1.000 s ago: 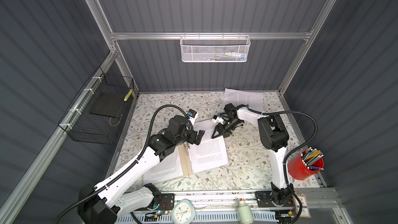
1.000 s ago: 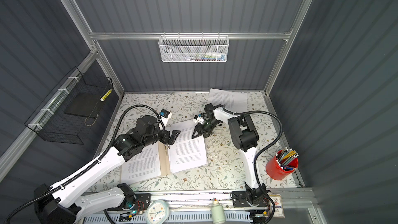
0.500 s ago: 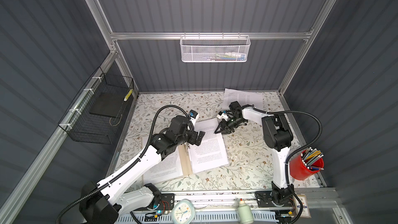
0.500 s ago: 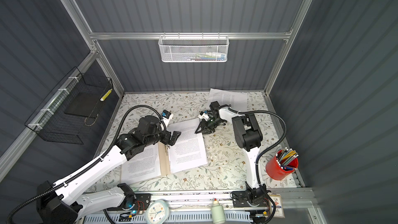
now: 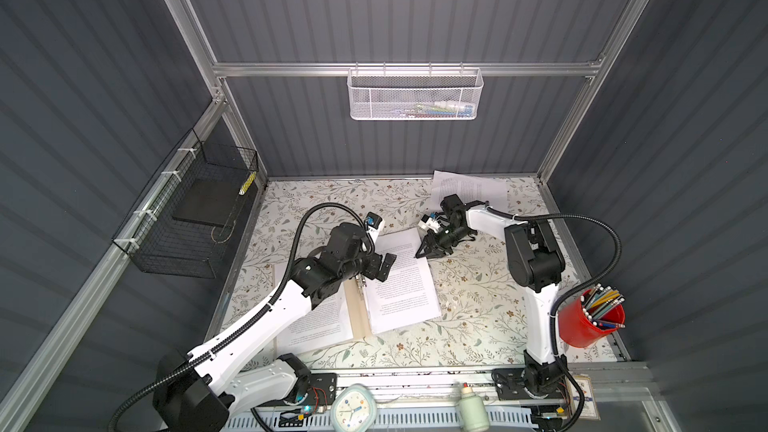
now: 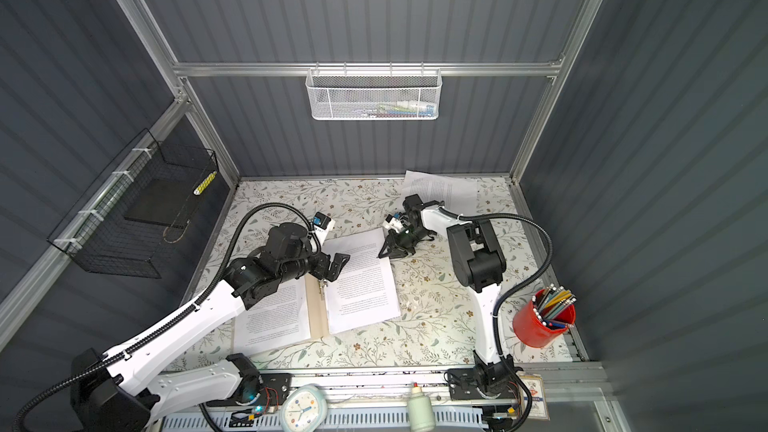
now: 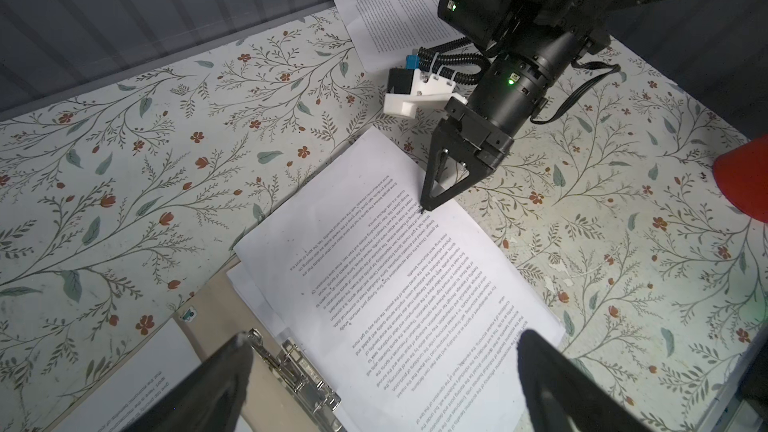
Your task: Put the files into the folder
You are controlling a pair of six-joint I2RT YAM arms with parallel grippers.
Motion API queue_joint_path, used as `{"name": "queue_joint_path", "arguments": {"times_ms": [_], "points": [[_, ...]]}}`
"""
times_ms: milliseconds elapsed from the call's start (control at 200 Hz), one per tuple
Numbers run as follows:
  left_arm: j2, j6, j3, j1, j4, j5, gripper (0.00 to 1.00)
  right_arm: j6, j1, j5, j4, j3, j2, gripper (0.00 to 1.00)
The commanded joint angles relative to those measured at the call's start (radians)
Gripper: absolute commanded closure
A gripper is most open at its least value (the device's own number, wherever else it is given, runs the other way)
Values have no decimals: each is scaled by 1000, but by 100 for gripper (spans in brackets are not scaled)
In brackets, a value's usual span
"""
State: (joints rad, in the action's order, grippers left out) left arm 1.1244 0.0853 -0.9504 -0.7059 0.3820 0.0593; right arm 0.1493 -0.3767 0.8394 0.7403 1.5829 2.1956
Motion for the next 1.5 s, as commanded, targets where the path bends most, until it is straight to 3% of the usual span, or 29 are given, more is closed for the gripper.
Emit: {"name": "queue_joint_path", "arguments": {"times_ms": [0,800,1015,1491], "points": [[11,-7,-11,-1,22,-13,0,-19,-17,-20,38,40,13,78],[21,-7,-13,-1,26,-15,0,-56,-43,-99,91,71,40,81],[29,-6,-15,-1,27,-15,0,-70,-47,-100,97,69,40,88],[37,-5,-17,0,30,-16,0,-147,-42,-134,158,61,12,93]]}}
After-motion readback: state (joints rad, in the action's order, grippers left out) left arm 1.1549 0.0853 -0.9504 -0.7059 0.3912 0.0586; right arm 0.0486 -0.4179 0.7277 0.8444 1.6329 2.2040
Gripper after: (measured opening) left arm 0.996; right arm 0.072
